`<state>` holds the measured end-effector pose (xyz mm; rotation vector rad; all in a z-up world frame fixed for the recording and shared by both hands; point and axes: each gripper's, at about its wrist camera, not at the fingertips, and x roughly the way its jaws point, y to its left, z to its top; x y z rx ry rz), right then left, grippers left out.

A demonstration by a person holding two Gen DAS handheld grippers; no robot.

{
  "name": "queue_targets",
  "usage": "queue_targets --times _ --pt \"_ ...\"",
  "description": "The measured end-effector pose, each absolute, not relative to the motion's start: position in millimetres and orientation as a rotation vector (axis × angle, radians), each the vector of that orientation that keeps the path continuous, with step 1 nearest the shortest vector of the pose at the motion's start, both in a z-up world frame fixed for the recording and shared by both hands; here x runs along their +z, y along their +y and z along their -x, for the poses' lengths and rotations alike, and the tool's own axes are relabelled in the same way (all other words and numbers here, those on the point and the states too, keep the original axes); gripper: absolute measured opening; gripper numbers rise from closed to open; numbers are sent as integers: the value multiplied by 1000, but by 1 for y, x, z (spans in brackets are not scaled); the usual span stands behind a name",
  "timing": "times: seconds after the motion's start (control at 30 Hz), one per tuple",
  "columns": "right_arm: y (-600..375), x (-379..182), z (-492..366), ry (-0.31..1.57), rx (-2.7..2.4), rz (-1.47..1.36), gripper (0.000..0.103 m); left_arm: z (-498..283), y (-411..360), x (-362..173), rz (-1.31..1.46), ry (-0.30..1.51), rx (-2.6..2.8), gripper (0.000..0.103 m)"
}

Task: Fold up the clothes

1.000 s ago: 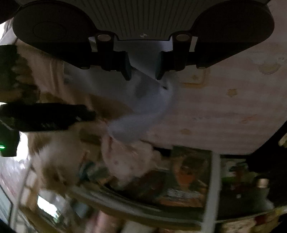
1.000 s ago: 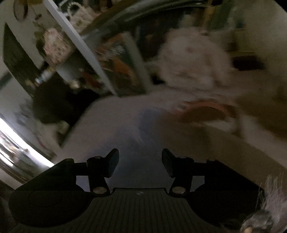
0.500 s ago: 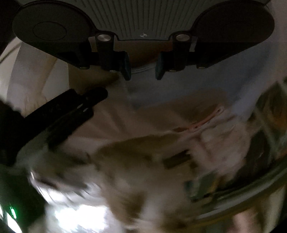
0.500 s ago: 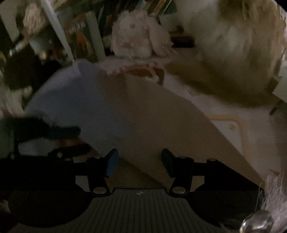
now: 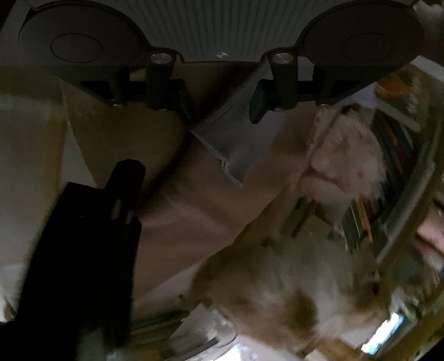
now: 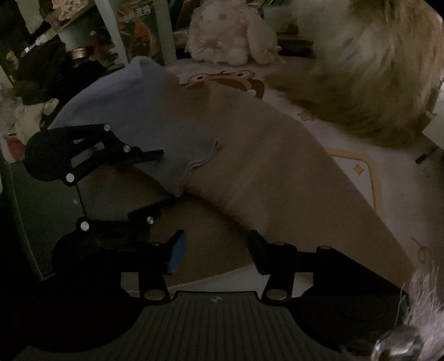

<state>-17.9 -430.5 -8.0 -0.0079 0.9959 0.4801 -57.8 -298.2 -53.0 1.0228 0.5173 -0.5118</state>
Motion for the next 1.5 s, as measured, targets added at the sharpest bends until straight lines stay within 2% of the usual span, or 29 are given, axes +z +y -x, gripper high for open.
queue_targets --times 0.13,0.2,0.23,0.27,0.37,0.5,0.57,0.67,0.73,0.8,0.9,1.03,1.17,1.33,1.4,1.47,1.5 --pt "-423 -17 20 1033 420 37 41 56 -294 -61 -1067 476 -505 50" --pt "-421 -21 20 1041 373 33 37 50 -293 -63 -1073 440 -508 33" --pt "-420 -23 21 1043 349 29 37 47 -292 -62 -1065 424 -519 20" --pt "-419 -23 22 1040 326 20 36 45 -289 -57 -1032 415 -529 14" --pt "-415 -23 23 1035 264 -1 36 28 -256 -12 -700 445 -533 12" --pt "-404 -23 24 1034 210 -15 36 5 -150 56 -187 486 -492 12" --pt "-396 -23 24 1034 193 -15 37 -5 -104 74 -40 517 -499 12" --pt "-385 -16 26 1009 197 -58 38 -9 -75 75 -68 529 -470 11" --pt "-376 -6 30 968 226 -80 44 -9 -70 67 -97 538 -461 11" --pt "-362 5 32 916 275 -90 57 -11 -82 55 -142 560 -485 12" --pt "-347 15 31 859 339 -163 69 -6 -100 38 -243 574 -492 17" --pt "-334 18 24 847 318 -146 69 0 -97 31 -225 575 -496 17" --pt "-314 10 12 866 374 -23 67 3 -81 38 -161 566 -454 0" --pt "-296 -1 -4 897 400 67 65 11 -67 48 -145 526 -369 0" --pt "-293 2 -8 885 410 77 65 13 -65 51 -147 512 -345 10" --pt "-293 5 -12 869 416 96 65 13 -85 50 -199 510 -382 33" --pt "-293 6 -13 865 416 108 65 13 -95 50 -224 510 -400 38"
